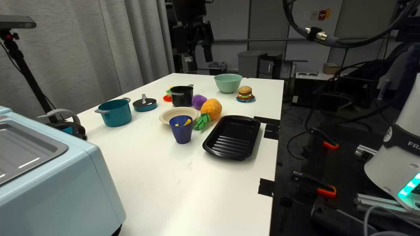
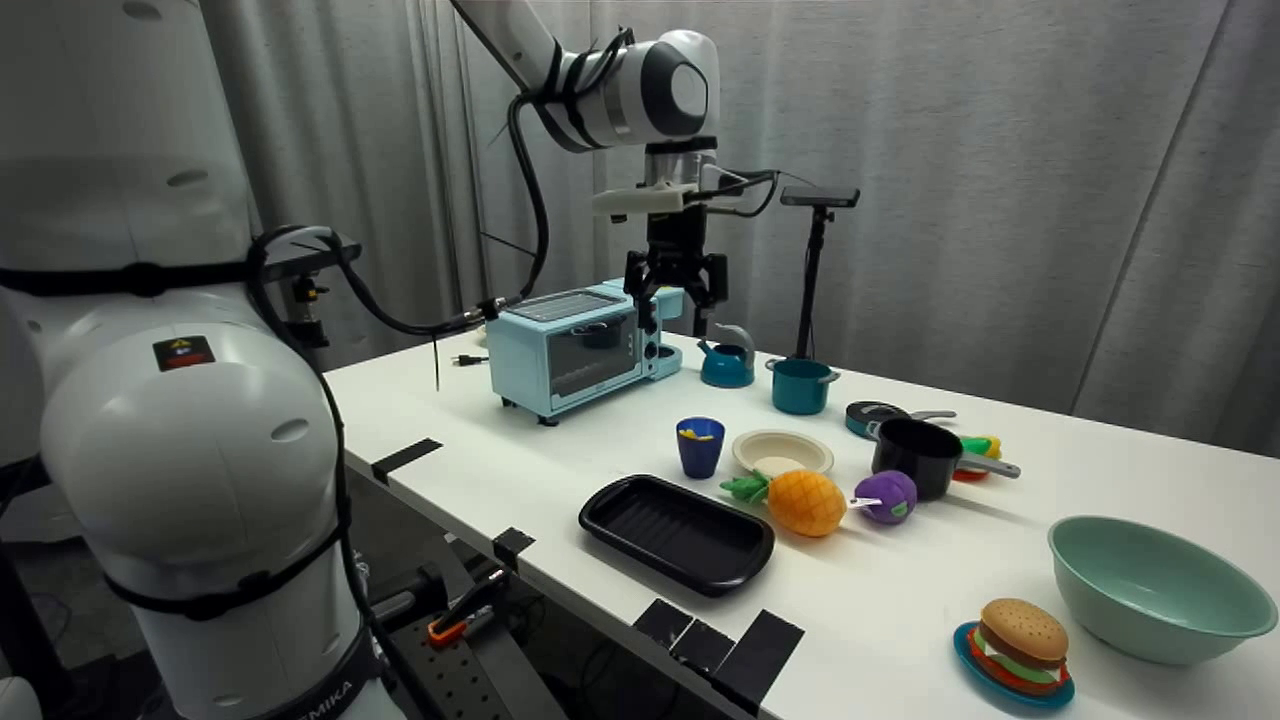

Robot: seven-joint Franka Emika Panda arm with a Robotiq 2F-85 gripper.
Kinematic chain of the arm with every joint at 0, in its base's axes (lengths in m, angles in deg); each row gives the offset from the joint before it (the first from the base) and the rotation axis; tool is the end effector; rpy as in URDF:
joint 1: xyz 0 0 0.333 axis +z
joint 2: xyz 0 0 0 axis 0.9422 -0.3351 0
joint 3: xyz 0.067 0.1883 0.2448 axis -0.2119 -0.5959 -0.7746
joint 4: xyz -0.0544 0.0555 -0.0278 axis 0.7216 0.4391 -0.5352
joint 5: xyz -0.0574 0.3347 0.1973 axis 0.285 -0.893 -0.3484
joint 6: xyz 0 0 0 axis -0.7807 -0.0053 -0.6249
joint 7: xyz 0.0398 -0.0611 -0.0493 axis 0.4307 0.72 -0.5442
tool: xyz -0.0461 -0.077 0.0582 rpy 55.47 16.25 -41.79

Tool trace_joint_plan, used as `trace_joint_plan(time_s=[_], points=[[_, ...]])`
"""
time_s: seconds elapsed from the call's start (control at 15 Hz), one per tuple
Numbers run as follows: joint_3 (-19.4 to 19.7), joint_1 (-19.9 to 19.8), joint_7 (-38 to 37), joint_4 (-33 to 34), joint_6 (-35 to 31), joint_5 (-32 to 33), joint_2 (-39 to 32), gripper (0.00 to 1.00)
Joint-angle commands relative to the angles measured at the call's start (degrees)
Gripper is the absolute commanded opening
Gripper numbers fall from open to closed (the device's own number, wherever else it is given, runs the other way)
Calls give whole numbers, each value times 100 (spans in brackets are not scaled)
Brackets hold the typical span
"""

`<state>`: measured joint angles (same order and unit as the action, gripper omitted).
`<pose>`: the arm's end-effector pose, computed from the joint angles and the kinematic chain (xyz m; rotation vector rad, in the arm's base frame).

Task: Pour the contents in the blue cup on the beige plate

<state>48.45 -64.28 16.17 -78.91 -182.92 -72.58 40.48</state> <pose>0.5052 0.1357 0.4139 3.0313 0.2936 -0.1792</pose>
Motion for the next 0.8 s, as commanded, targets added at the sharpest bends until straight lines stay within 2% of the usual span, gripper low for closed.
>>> trace_joint_plan(time_s=[0.0,0.73], points=[[-15,135,-492,-253,-423,156,-69,100],[46,349,-2105,-816,-1834,521,-835,100]])
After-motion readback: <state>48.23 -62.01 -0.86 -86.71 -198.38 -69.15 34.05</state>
